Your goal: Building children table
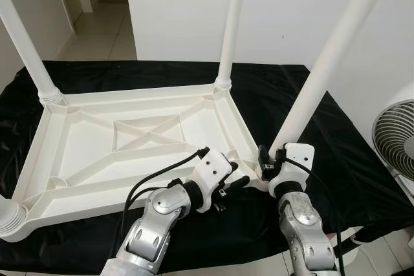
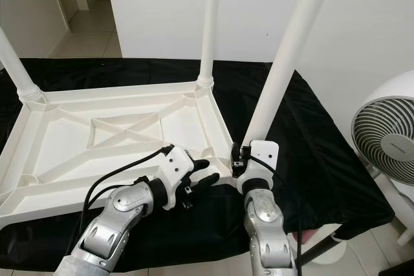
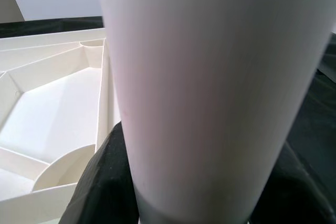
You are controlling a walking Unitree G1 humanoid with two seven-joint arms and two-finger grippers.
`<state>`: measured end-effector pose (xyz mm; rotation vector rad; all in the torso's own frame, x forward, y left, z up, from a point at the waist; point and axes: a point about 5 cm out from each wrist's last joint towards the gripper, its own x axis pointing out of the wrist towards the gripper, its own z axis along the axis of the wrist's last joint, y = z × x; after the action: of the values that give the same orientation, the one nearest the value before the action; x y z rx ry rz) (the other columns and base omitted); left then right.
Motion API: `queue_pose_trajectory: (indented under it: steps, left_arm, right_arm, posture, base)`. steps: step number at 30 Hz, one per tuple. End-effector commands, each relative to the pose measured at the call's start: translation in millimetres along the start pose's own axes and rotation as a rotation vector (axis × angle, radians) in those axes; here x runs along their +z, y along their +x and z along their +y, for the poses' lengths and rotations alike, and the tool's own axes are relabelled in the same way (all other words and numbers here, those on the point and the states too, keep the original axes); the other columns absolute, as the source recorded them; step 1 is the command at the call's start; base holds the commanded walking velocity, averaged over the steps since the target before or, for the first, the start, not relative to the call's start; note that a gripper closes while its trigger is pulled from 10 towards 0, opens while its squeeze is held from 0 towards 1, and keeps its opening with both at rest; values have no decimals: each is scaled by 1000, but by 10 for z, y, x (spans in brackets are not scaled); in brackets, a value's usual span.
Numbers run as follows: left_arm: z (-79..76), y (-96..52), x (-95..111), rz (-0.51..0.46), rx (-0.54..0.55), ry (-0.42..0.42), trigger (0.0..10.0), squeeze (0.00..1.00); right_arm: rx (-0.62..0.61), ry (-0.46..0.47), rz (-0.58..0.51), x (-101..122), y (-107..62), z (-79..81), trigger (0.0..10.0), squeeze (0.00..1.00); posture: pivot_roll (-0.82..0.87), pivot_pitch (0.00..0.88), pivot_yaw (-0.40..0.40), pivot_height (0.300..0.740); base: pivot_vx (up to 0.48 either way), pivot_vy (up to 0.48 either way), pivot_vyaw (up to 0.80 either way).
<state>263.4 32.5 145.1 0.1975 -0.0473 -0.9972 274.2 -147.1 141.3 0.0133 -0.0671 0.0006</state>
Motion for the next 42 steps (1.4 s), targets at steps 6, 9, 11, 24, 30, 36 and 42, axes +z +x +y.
queue_pose_trajectory:
  steps: [6, 9, 11, 24, 30, 36, 42]
  left_arm:
    - [13, -3, 14, 0, 52, -3, 10000, 0]
    - [17, 7, 32, -9, 54, -12, 10000, 0]
    - [17, 10, 33, -10, 53, -11, 10000, 0]
    - [23, 11, 38, -9, 53, -1, 10000, 0]
    - [16, 14, 39, -9, 48, 0, 10000, 0]
    - [-5, 9, 20, -2, 40, -2, 10000, 0]
    - [-23, -18, -74, 28, 42, -3, 10000, 0]
  right_arm:
    - [92, -27, 7, 3, 58, -117, 10000, 1000]
    - [226, -36, -2, 33, 95, -198, 10000, 1000]
    - [308, -49, 6, 36, 109, -241, 10000, 1000]
    - [740, -141, 60, -11, 131, -308, 10000, 0]
    - [769, -148, 61, -53, 201, -297, 0, 0]
    - [740, -131, 72, -89, 233, -336, 0, 0]
    - [603, -81, 92, -165, 219, -327, 0, 0]
  posture:
    - [-11, 19, -28, 740]
    - [-5, 11, -32, 740]
    - [-5, 7, -32, 740]
    - [4, 0, -34, 740]
    - [15, 0, -33, 740]
    - [15, 0, -29, 740]
    - [9, 1, -25, 740]
  base:
    - [0, 0, 0]
    - [0, 0, 0]
    - [0, 0, 0]
    - [0, 0, 0]
    - [0, 0, 0]
    - [0, 0, 0]
    - [0, 0, 0]
